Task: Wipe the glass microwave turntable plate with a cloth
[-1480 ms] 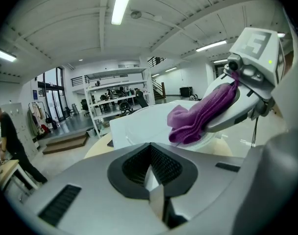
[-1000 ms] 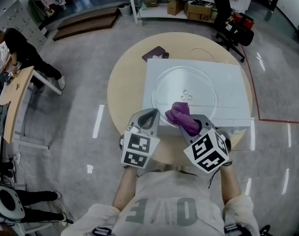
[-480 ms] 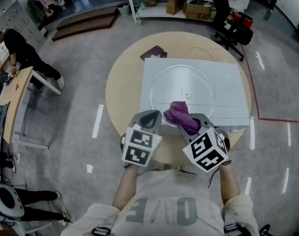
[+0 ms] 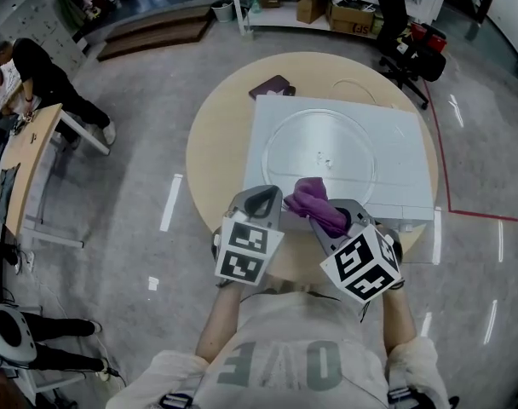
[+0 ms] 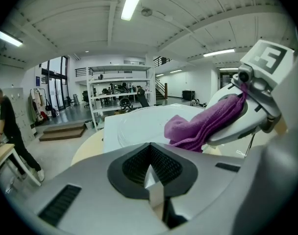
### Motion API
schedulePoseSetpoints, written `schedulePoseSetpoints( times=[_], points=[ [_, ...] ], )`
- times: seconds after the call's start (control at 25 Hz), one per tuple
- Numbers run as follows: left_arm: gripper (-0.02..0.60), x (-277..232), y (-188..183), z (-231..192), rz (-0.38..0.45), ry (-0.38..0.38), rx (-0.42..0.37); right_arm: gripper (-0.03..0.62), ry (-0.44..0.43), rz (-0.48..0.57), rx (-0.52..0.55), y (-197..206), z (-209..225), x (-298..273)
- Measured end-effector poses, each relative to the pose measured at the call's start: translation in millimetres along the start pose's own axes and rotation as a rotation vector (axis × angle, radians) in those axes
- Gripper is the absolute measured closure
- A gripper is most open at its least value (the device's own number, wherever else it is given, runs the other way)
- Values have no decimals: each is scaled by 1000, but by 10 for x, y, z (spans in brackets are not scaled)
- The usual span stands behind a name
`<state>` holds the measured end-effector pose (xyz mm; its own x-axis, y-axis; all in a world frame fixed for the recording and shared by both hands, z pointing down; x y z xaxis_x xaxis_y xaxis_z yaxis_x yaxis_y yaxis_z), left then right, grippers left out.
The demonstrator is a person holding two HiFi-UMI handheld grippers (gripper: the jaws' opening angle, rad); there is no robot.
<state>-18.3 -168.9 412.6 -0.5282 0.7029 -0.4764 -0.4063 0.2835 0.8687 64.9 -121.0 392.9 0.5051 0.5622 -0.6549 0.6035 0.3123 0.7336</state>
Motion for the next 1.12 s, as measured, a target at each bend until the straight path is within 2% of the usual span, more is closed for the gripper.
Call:
schedulePoseSetpoints(
  times=[0.12, 0.28, 0.44, 0.56, 0.8, 1.12],
  points=[
    [578, 14, -3, 0, 5, -10, 4, 545, 47, 62, -76, -96, 287, 48],
    [578, 23, -6, -6, 10, -15, 6, 545, 203, 117, -159, -254, 1002, -20],
    [578, 5, -4, 17, 4, -15, 2, 545, 306, 66, -175, -301, 1620, -280],
    [578, -11, -18, 49, 1, -18, 1, 545, 326, 14, -192, -224, 1863, -425],
    [578, -2, -40, 48, -8, -19, -17, 545, 269, -15, -190, -172, 1745, -475],
    [578, 6, 9, 78, -5, -23, -17, 545, 197, -57, -105, 58, 972, -172]
  ],
)
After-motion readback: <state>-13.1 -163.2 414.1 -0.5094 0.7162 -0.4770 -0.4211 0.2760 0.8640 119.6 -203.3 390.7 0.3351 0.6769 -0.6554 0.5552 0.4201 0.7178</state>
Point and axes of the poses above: the fingertips, and each gripper's own axes: x backward along the fingers, z to its right, y out of its underside, the point moved 3 cm from there along x, backward along the fingers, and after that the axes turned 6 degrees about -x, right-handed, at the moved point
